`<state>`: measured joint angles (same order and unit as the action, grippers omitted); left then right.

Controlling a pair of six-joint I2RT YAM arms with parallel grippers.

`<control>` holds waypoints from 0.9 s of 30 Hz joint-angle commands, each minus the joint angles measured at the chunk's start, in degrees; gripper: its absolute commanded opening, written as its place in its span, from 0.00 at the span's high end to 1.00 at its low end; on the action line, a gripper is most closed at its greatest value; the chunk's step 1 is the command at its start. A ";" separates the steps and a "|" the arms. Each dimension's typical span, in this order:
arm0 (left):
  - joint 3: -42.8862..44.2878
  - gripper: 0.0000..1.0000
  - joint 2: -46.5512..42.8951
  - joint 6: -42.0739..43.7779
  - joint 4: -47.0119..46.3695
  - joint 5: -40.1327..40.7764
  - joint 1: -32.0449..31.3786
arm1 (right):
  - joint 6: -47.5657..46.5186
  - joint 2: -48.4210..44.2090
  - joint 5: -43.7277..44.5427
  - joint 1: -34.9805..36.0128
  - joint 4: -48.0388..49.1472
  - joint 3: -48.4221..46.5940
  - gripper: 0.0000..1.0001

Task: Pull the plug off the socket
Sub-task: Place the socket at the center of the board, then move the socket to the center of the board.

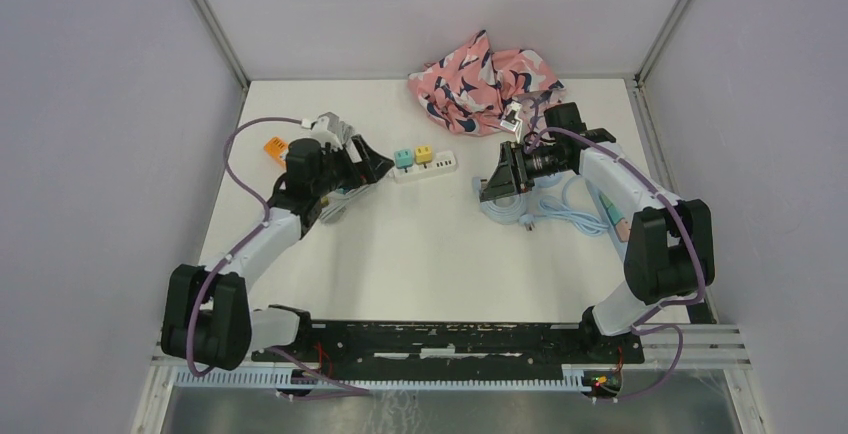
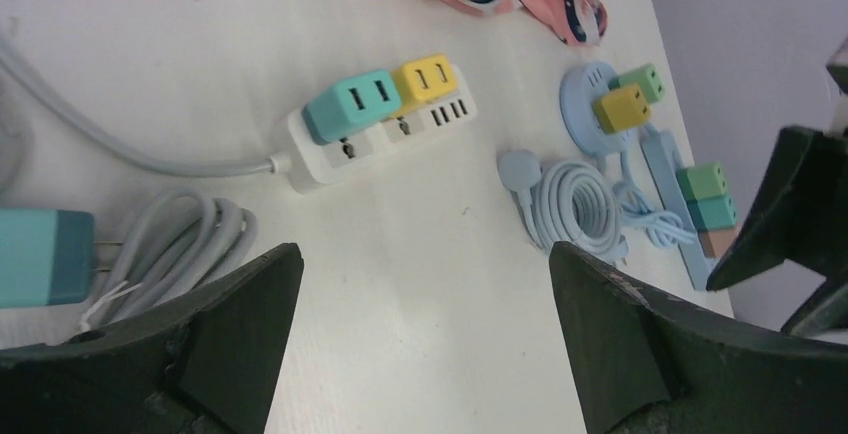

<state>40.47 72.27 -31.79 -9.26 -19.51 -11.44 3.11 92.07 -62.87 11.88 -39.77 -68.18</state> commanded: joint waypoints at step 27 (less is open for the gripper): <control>18.73 0.08 20.31 51.91 10.86 17.00 -15.43 | -1.22 -1.59 -1.20 -0.52 0.65 -1.76 0.43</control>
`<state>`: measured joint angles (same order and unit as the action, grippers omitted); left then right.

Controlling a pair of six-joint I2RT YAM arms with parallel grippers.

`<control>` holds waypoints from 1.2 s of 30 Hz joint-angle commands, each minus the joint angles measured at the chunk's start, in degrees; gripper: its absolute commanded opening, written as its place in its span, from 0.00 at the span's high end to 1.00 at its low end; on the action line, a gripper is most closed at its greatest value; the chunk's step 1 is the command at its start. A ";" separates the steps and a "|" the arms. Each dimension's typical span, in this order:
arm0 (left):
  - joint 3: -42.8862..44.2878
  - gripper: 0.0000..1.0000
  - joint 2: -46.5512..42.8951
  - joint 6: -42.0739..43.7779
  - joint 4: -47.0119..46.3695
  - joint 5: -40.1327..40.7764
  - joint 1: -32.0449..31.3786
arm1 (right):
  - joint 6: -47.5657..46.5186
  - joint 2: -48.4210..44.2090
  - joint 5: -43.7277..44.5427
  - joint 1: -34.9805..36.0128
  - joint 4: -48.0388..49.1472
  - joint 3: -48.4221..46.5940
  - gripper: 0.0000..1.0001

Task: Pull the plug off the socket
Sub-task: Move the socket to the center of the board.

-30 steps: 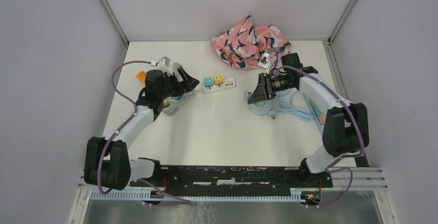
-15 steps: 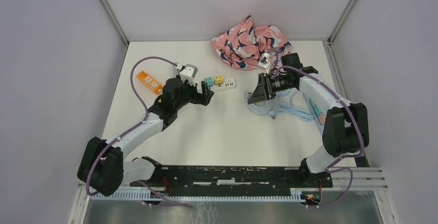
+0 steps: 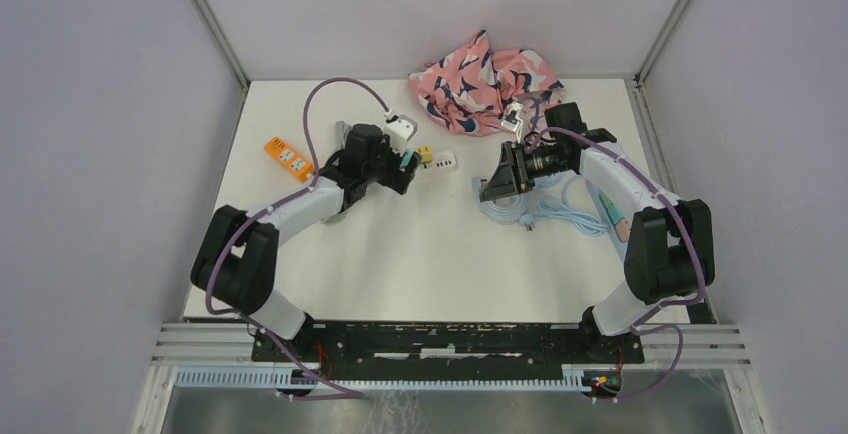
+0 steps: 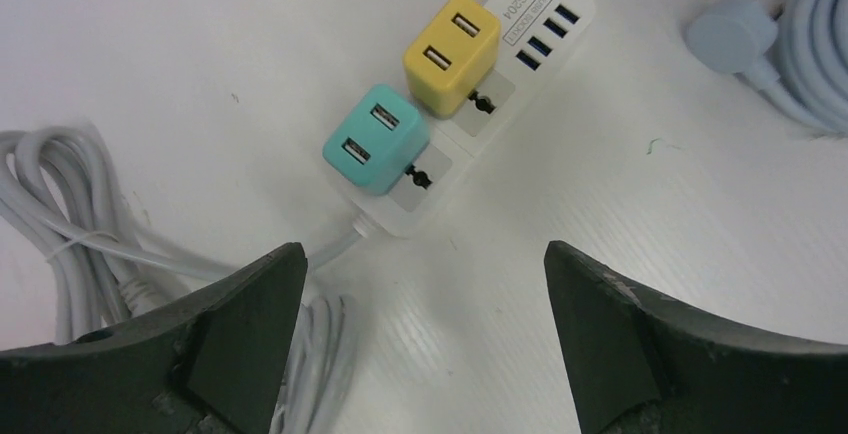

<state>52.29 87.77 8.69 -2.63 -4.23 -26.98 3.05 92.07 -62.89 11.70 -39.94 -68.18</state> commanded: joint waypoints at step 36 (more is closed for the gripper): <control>24.61 0.83 23.95 16.27 16.52 -16.72 2.52 | -0.94 -1.96 -1.98 -0.96 0.99 -1.55 0.43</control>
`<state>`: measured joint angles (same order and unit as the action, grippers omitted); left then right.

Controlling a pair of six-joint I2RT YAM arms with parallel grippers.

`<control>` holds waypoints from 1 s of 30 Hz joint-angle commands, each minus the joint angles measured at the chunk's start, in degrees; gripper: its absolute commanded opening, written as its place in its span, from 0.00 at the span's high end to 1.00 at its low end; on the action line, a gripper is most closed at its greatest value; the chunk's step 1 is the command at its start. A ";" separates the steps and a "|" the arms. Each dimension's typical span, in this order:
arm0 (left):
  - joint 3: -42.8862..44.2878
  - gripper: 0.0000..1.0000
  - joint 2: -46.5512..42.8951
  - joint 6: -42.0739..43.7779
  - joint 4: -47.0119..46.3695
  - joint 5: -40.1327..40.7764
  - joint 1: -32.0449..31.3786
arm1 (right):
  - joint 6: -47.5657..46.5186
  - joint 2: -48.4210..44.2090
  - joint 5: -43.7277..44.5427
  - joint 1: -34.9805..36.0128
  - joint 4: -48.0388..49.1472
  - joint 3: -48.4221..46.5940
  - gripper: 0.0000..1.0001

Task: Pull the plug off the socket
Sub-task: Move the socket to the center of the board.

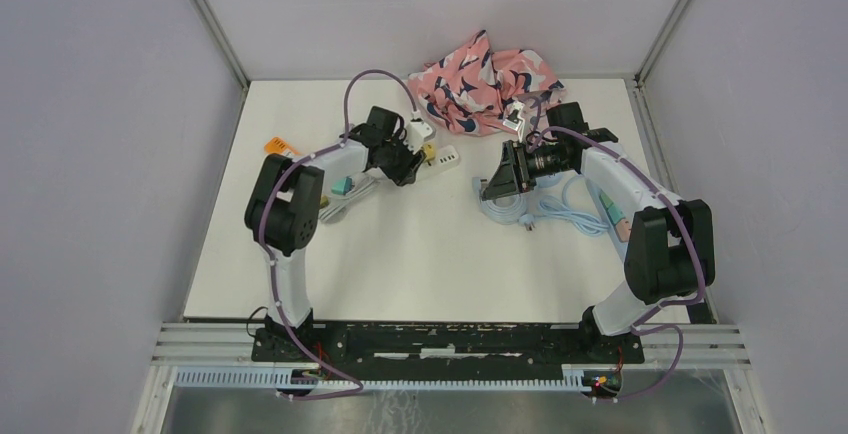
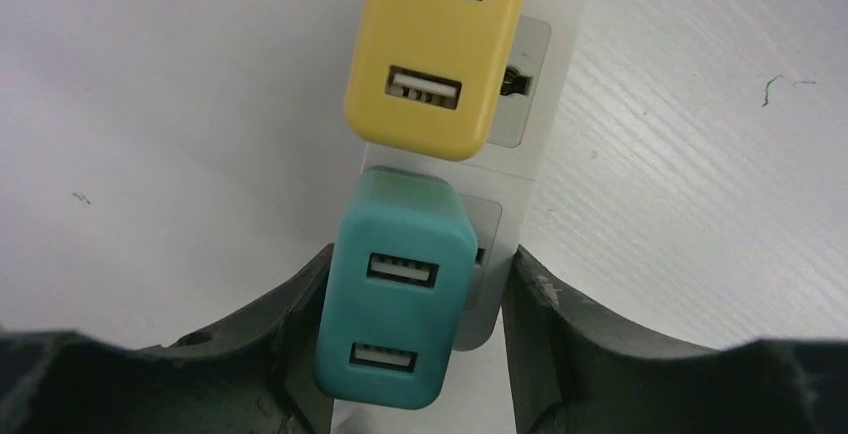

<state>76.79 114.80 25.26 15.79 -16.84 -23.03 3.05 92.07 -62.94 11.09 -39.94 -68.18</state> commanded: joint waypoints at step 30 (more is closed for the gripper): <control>-42.11 0.95 -34.89 -11.39 -31.02 -7.31 -24.74 | -19.87 -7.66 -2.12 -0.88 -8.20 -1.65 0.45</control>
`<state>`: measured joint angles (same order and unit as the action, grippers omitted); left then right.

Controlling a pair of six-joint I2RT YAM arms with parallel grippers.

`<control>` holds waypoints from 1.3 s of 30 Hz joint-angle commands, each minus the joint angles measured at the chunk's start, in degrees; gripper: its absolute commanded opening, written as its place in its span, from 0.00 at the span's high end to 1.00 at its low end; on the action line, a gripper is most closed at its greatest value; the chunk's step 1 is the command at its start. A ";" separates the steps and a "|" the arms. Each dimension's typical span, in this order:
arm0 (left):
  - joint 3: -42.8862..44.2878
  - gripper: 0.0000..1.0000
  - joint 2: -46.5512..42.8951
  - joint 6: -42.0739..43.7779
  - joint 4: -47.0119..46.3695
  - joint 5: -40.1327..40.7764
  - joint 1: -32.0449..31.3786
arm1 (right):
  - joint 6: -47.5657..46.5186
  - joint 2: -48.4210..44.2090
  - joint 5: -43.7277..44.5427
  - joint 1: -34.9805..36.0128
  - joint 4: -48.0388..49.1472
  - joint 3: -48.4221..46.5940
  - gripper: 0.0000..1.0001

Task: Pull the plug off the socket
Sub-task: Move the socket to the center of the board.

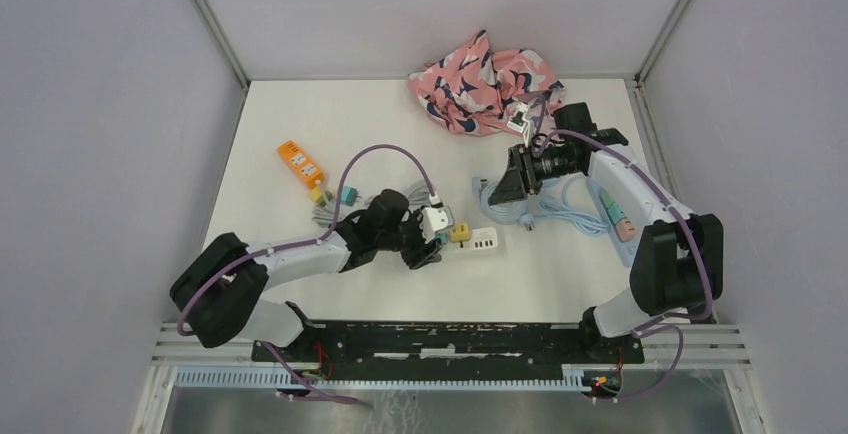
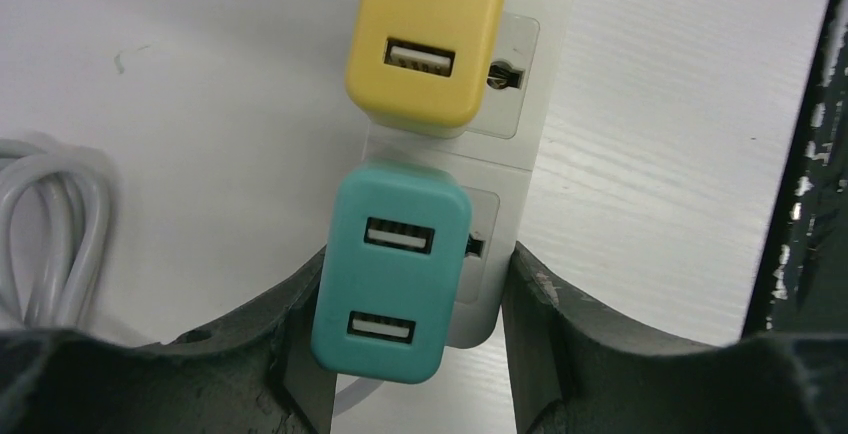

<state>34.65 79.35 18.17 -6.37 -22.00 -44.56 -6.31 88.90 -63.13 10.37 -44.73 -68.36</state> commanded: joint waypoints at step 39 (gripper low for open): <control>-17.53 0.01 -19.46 -24.54 -35.31 10.77 -10.66 | -50.60 -14.76 3.14 5.96 -10.44 8.59 0.22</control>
<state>20.18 63.57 -0.08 -30.63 -11.86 -55.09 -60.88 77.52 -63.26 13.43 -62.26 -60.99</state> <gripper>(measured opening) 0.991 0.734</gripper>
